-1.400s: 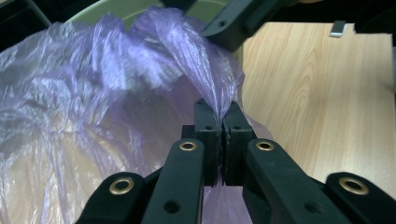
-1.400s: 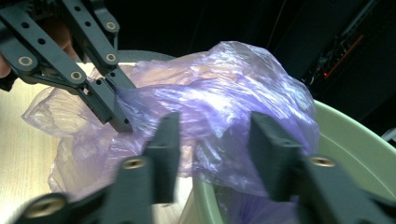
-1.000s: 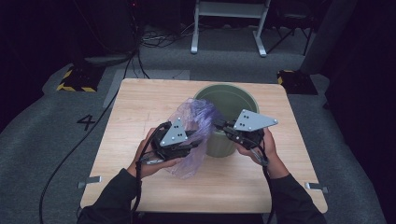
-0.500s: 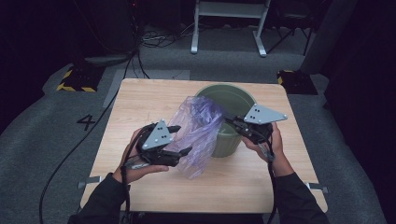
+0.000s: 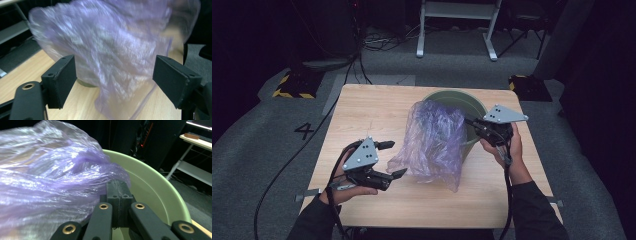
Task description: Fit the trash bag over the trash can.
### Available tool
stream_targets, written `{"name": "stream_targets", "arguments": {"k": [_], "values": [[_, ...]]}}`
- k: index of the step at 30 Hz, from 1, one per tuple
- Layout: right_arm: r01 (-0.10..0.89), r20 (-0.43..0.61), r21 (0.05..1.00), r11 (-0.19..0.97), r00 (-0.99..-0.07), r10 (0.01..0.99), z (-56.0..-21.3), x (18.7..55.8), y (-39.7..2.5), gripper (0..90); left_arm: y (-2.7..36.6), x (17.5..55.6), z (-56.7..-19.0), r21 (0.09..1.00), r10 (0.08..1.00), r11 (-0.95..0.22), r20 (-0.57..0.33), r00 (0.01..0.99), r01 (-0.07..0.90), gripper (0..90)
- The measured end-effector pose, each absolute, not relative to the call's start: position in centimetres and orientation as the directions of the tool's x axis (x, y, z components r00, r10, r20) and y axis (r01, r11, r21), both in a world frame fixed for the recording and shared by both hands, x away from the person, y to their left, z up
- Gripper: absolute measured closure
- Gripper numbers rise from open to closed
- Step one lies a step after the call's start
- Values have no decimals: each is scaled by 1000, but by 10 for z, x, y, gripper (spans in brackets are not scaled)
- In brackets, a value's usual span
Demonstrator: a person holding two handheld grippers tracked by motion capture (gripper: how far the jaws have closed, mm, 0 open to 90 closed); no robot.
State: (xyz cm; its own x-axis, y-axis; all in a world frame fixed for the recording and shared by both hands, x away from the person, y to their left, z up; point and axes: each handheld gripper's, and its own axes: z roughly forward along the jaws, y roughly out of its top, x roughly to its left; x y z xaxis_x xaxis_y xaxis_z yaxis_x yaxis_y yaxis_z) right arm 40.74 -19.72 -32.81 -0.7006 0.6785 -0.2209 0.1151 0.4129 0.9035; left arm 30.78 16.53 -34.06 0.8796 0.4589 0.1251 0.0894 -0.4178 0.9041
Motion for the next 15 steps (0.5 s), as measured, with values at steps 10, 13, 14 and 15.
{"name": "stream_targets", "arguments": {"k": [10, 13, 14, 15], "values": [[167, -204, 899, 404, -658, 725, -330, 417, -205, 900, 134, 319, -351, 859, 437, -509, 195, 878, 62, 310], [171, -195, 904, 393, -653, 732, -330, 418, -206, 888, 127, 324, -352, 834, 423, -550, 239, 874, 38, 527], [172, -190, 906, 387, -653, 733, -330, 417, -207, 880, 124, 326, -353, 827, 424, -561, 256, 869, 30, 584], [161, -191, 909, 383, -657, 729, -329, 415, -208, 837, 123, 330, -355, 824, 413, -566, 267, 871, 16, 703]]}}
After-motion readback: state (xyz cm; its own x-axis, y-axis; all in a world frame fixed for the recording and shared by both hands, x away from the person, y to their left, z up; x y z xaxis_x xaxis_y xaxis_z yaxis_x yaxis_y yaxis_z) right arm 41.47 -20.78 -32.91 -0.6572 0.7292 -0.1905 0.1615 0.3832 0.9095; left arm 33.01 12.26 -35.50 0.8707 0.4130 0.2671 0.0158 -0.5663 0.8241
